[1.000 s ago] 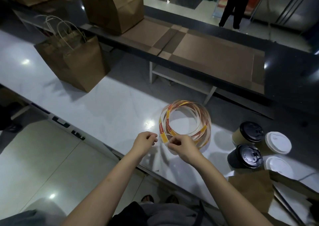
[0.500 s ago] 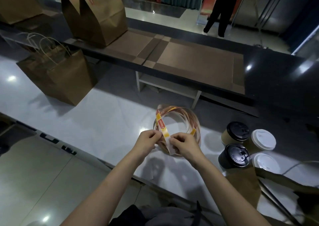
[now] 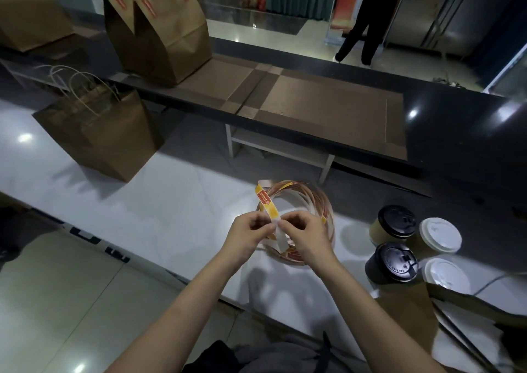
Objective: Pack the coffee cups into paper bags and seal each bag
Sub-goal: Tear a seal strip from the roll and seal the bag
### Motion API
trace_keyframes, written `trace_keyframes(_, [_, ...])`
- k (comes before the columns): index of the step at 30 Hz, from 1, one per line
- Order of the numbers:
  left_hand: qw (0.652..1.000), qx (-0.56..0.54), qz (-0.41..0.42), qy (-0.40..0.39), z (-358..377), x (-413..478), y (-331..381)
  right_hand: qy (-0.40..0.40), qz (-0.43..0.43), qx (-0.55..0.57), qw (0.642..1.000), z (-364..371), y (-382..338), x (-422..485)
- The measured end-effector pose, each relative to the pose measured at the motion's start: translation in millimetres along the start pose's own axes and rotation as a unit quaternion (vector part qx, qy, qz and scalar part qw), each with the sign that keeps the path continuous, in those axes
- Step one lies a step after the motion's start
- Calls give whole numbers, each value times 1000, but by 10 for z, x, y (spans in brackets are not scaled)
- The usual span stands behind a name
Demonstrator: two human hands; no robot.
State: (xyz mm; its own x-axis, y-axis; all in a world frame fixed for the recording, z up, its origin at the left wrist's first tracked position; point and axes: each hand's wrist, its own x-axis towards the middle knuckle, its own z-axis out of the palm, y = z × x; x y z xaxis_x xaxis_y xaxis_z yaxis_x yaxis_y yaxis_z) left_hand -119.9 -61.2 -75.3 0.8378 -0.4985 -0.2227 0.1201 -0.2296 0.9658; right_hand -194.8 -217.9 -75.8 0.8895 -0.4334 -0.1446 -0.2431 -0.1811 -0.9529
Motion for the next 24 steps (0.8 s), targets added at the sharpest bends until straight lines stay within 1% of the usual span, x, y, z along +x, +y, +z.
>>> trace_keyframes(3, [1000,23,13,9,-15,34,-28,35,-67,-59,995,-16,-39,16])
trace_keyframes(5, [999,40,26,6,-10,44,-31,37,-125,-117,984,-31,-60,30])
trace_keyframes(6, [998,45,31,4,-7,50,-34,34,-138,-138,980,-38,-59,35])
trace_keyframes(9, [998,48,47,-2,0,74,-32,22,-144,-177,973,-64,-58,51])
trace_keyframes(14, [997,58,59,-8,38,98,-22,33,-155,-209,965,-117,-59,68])
trace_keyframes(21, [996,71,62,-7,109,115,38,39,-177,-218,959,-177,-71,44])
trace_keyframes(24, [994,90,58,-8,141,86,14,57,-176,-234,955,-214,-118,34])
